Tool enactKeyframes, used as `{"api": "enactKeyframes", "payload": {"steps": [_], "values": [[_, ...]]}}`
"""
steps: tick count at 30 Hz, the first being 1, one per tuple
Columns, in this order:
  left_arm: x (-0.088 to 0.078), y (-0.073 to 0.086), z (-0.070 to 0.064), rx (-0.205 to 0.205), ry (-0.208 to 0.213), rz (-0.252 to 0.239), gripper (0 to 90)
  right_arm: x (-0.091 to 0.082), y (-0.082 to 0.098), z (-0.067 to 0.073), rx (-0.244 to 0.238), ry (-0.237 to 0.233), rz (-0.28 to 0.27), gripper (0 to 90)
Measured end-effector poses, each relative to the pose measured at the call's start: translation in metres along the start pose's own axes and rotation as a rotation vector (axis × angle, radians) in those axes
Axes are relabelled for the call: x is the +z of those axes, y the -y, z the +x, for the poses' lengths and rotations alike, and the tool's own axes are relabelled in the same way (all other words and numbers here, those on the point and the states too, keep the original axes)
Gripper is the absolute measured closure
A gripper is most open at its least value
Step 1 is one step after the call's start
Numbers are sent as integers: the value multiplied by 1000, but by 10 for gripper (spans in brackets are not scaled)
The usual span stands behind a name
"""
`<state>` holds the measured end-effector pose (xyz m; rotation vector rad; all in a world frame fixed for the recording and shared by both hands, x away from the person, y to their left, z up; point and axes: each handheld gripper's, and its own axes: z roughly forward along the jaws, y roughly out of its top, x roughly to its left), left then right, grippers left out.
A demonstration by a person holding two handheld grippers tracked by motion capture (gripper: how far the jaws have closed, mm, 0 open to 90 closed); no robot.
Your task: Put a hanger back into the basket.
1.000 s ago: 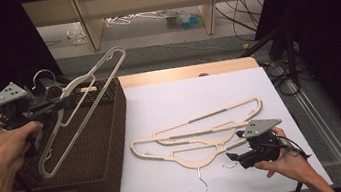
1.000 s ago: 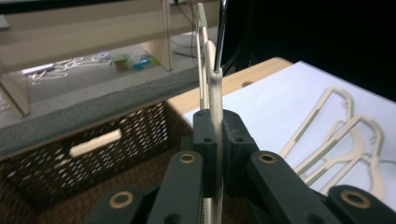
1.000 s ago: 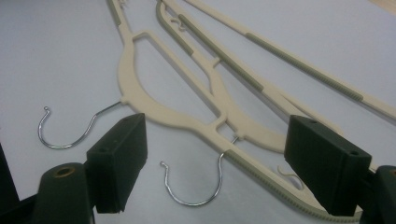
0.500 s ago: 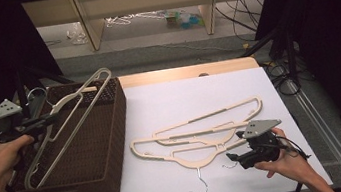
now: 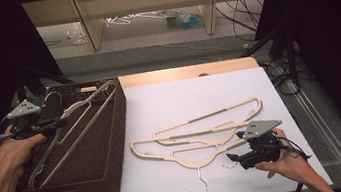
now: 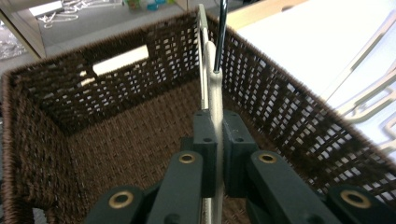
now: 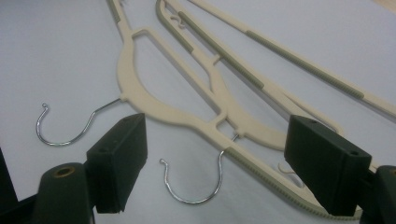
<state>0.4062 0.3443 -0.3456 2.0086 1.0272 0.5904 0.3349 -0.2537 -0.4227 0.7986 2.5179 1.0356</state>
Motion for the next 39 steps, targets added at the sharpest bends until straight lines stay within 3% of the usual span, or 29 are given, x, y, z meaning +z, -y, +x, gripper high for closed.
{"api": "enactKeyframes", "payload": {"steps": [1, 4, 5, 6, 7, 9, 12, 16, 19, 22, 24, 25, 26, 27, 28, 29, 30, 32, 35, 39], "values": [[5, 3, 1, 18, 3, 20, 857, 0, 0, 0, 9, -5, 6, 220], [10, 7, 2, 15, 6, 26, 856, 1, 2, -1, 1, -1, 8, 220], [11, 8, 4, 40, 8, 29, 856, 2, 2, 0, 2, 4, 8, 221], [11, 8, 4, 40, 8, 29, 856, 2, 2, 0, 2, 4, 8, 221], [14, 10, 3, 14, 13, 31, 856, 2, 2, 0, 8, 1, 11, 220], [18, 14, 3, 36, 15, 41, 856, 2, 2, 0, 4, 2, 11, 220], [25, 20, -1, -27, 25, 53, 856, 4, 2, 2, 7, -1, 7, 220], [31, 26, 1, -44, 26, 66, 855, 4, 1, 1, 2, -5, 13, 220], [37, 34, 1, -104, 14, 79, 852, 3, 1, 2, 4, -9, 12, 221], [37, 38, 10, -144, -23, 55, 834, 3, 2, 1, 3, -5, 11, 221], [37, 40, 19, -96, -52, 54, 813, 4, 2, 1, 2, -7, 15, 221], [38, 41, 19, -125, -74, 57, 799, 4, 2, 1, -2, -7, 13, 221], [37, 43, 25, -86, -89, 79, 769, 4, 2, 1, -2, -8, 12, 220], [38, 47, 27, -138, -122, 76, 760, 4, 2, 2, 4, -9, 15, 221], [38, 47, 27, -138, -122, 76, 752, 4, 2, 2, 4, -9, 15, 221], [37, 50, 30, -148, -149, 95, 731, 4, 2, 2, 4, -9, 12, 220], [36, 51, 28, -183, -176, 104, 708, 4, 2, 2, 4, -8, 10, 220], [36, 52, 30, -159, -178, 106, 701, 4, 2, 1, 0, -6, 8, 220], [34, 54, 27, -243, -240, 94, 594, 5, 3, 0, 2, -3, 3, 219], [26, 52, 21, -276, -270, 63, 531, 5, 3, 0, 10, -2, 1, 219]]}}
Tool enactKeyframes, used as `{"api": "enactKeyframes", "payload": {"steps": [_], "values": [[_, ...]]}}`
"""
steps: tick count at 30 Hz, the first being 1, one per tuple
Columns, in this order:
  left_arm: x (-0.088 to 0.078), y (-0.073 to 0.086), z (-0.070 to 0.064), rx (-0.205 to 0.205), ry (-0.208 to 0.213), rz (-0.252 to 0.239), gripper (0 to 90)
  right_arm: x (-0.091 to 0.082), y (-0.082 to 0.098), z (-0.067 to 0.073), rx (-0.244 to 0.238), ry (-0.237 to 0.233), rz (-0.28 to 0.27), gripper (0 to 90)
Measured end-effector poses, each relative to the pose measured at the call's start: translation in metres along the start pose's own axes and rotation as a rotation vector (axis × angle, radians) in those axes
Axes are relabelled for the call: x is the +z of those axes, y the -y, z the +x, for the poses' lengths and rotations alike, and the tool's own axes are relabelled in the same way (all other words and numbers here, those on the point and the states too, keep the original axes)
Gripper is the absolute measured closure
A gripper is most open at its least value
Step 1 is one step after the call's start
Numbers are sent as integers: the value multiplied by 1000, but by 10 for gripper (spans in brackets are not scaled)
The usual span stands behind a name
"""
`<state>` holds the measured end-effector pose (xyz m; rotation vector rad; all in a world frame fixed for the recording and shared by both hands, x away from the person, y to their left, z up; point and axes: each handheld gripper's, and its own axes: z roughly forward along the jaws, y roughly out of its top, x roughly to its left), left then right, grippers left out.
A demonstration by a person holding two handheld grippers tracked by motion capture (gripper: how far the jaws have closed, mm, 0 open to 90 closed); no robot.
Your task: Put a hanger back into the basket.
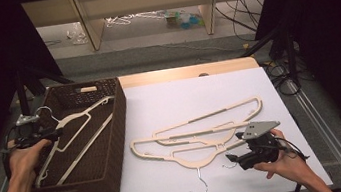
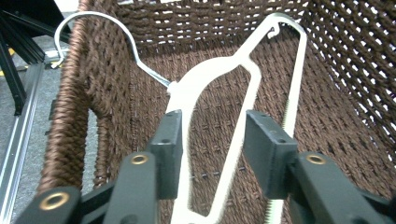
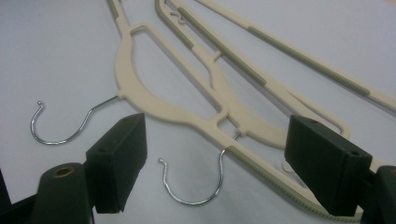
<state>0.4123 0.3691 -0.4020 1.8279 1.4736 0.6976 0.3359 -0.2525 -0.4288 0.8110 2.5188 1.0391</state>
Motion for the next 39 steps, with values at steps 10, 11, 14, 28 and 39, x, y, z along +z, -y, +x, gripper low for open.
{"api": "enactKeyframes", "payload": {"steps": [10, 11, 14, 28, 39], "values": [[-37, -2, -50, -8, 126, -196, 348, 3, 0, 0, 17, 27, -90, 214], [-40, -2, -57, 3, 152, -217, 348, 3, 0, 0, 17, 27, -90, 214], [-49, -1, -79, 36, 193, -255, 299, 3, 1, -1, 35, 25, -119, 201], [-60, 19, -170, 129, 386, -342, 187, 3, 4, -1, 40, 13, -169, 166], [-62, 40, -214, 249, 416, -365, 167, 4, 3, 1, 29, 6, -175, 162]]}}
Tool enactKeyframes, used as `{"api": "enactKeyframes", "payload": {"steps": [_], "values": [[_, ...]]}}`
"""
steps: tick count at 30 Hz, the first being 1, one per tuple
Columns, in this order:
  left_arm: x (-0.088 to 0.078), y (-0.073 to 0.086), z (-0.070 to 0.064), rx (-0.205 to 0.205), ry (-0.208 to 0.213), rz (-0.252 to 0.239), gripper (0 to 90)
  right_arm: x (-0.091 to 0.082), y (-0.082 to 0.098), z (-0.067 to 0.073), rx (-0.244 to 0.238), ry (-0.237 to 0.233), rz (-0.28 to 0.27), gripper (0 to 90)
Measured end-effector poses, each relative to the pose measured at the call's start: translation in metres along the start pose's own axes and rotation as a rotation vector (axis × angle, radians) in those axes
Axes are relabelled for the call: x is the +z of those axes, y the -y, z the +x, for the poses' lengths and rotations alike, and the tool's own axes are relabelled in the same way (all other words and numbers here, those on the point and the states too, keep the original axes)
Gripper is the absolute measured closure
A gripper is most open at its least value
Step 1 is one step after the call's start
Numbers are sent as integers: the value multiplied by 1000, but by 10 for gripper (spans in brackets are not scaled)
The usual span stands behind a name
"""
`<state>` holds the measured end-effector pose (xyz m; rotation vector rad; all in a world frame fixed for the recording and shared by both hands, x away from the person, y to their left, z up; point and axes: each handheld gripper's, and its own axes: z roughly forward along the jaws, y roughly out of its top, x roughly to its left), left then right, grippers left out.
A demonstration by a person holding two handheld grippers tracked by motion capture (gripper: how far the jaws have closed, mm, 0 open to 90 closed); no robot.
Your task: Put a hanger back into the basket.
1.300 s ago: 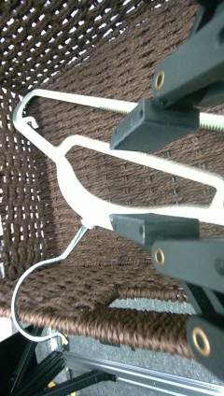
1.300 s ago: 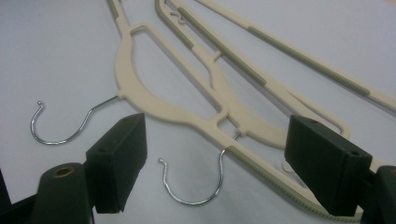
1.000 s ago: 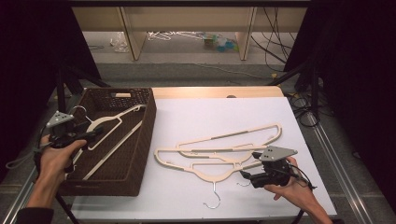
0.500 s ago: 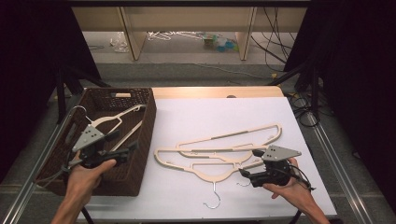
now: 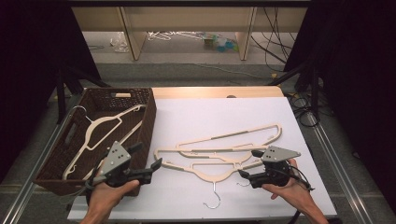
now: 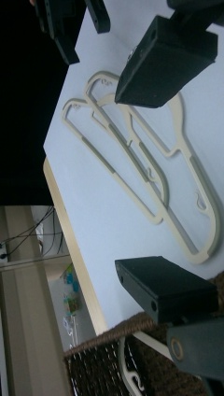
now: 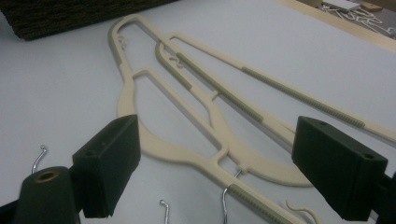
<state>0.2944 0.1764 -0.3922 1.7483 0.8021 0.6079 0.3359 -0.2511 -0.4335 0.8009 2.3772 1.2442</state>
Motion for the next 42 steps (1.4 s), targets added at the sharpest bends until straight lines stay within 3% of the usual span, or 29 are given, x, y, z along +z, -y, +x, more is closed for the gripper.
{"api": "enactKeyframes", "payload": {"steps": [1, 6, 8, 11, 16, 22, 23, 26, 27, 29, 35, 37, 42], "values": [[2, 2, -3, 17, 20, 4, 167, 0, 0, 1, 5, -1, 5, 162], [8, 15, -25, 5, 74, 27, 167, 3, 2, 0, -12, 7, 20, 163], [13, 23, -35, 53, 83, 24, 167, 4, 3, 1, -15, 4, 36, 165], [17, 29, -39, 59, 111, 36, 167, 6, 4, 2, -38, 4, 57, 166], [19, 34, -41, 76, 102, 18, 167, 10, 8, -2, -44, -1, 91, 168], [23, 45, -41, 66, 109, 53, 167, 19, 11, -7, -69, -14, 156, 191], [24, 47, -41, 62, 111, 58, 167, 22, 12, -8, -90, -19, 173, 204], [25, 47, -40, 66, 109, 64, 167, 28, 12, -9, -99, -16, 168, 207], [25, 48, -40, 64, 114, 62, 167, 31, 11, -11, -98, -39, 203, 220], [25, 48, -40, 60, 116, 62, 167, 34, 12, -12, -108, -30, 200, 226], [26, 49, -41, 50, 122, 66, 169, 44, 16, -20, -173, -59, 272, 328], [26, 49, -40, 51, 124, 57, 170, 46, 17, -24, -149, -90, 289, 397], [26, 49, -40, 46, 131, 57, 172, 55, 18, -26, -164, -111, 332, 426]]}}
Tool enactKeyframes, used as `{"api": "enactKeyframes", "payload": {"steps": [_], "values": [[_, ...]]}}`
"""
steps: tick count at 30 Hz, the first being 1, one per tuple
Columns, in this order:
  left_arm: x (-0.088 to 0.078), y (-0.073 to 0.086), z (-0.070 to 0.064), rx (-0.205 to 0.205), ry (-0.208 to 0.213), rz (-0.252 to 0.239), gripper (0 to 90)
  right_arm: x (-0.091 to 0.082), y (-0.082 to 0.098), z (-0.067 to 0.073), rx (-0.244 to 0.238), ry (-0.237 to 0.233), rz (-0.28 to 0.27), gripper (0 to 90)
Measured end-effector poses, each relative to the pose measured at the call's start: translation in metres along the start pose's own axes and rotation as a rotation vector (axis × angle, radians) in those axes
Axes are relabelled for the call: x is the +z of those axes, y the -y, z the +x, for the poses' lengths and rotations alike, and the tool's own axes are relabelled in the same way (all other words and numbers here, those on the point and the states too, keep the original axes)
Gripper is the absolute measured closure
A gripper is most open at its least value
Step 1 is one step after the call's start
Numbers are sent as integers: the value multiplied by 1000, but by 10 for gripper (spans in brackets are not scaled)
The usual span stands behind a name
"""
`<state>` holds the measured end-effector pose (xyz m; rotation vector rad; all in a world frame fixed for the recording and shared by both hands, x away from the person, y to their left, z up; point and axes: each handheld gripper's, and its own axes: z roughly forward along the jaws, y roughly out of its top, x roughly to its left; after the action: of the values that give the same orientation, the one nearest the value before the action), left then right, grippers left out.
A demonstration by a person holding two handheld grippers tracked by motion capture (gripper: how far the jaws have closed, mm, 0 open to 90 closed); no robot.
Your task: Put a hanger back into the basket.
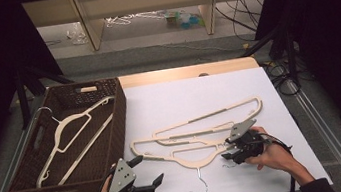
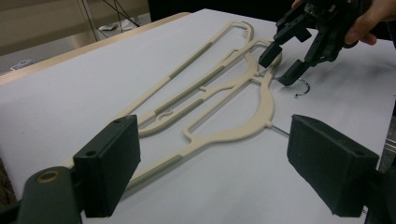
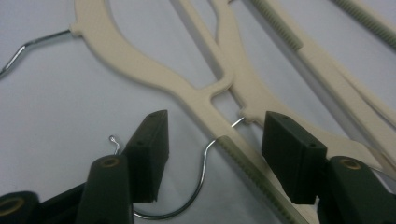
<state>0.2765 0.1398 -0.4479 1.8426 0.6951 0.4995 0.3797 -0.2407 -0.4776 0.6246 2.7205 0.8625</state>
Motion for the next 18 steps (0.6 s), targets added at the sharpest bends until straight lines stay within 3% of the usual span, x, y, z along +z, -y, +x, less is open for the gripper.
{"api": "enactKeyframes", "payload": {"steps": [6, 11, 13, 18], "values": [[1, 0, 0, 13, 1, 11, 177, 0, -5, -4, -32, -41, 25, 556], [0, 0, 1, 21, -2, 19, 180, -5, -7, 1, -118, -50, 75, 677], [0, 0, 1, 17, -1, 16, 181, -5, -9, 6, -173, -63, 91, 679], [2, 1, 0, 13, 9, 20, 182, -3, -11, 4, -175, -75, 85, 665]]}}
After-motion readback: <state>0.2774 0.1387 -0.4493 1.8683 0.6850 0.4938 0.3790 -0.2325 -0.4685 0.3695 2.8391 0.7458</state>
